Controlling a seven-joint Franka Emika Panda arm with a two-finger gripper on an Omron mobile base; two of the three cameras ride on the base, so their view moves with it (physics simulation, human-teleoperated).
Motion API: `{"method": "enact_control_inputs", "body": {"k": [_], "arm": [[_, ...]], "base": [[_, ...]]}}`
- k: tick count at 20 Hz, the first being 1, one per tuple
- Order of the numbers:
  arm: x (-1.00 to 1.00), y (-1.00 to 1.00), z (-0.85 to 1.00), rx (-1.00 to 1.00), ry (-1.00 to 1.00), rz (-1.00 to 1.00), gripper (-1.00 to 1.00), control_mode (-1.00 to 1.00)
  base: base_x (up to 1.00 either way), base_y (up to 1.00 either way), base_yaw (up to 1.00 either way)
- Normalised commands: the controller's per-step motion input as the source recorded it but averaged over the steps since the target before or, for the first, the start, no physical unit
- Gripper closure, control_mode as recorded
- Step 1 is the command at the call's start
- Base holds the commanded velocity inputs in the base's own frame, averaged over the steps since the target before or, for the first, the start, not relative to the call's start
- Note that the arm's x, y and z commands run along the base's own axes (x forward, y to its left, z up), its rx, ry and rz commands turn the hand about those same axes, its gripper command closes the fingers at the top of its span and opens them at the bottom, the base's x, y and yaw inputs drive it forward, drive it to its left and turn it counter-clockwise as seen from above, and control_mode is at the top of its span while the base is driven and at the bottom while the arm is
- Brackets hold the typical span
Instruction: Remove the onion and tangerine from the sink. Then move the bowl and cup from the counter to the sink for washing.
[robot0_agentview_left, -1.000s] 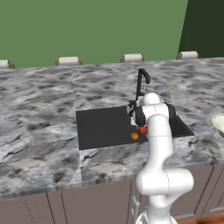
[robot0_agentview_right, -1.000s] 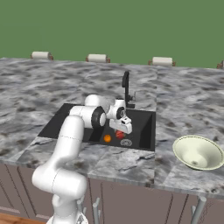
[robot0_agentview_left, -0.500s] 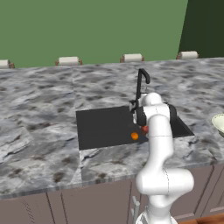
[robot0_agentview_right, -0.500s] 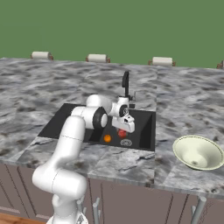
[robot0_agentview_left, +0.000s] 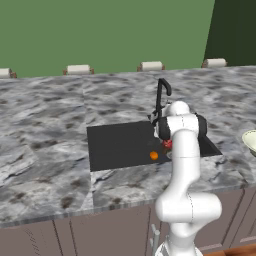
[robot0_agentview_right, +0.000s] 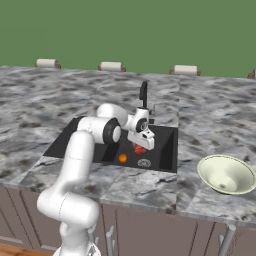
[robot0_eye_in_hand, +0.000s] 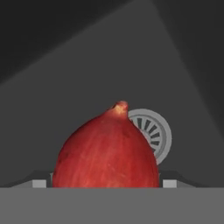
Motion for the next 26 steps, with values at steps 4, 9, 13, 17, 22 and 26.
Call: {"method": "enact_control_inputs", "body": {"k": [4,9,13,17,22,26], "arm": [[-0.33,0.03,0.12,0.0,-0.21,0.0,1.0,-1.0],[-0.32,0.03,0.14,0.0,-0.22,0.0,1.0,-1.0],[-0.15,0.07,0.28,0.0,-0.15,0.0,1.0,-1.0],[-0.16,0.0,0.39,0.0,-0.02,-0.04,1.0,-1.0],[-0.17,0.0,0.4,0.0,0.0,-0.01,1.0,-1.0],[-0.13,0.0,0.42,0.0,0.0,0.0,1.0,-1.0]], "base": [[0.0,0.0,0.0],[0.0,0.0,0.0],[0.0,0.0,0.0],[0.0,0.0,0.0],[0.0,0.0,0.0],[0.0,0.0,0.0]]}}
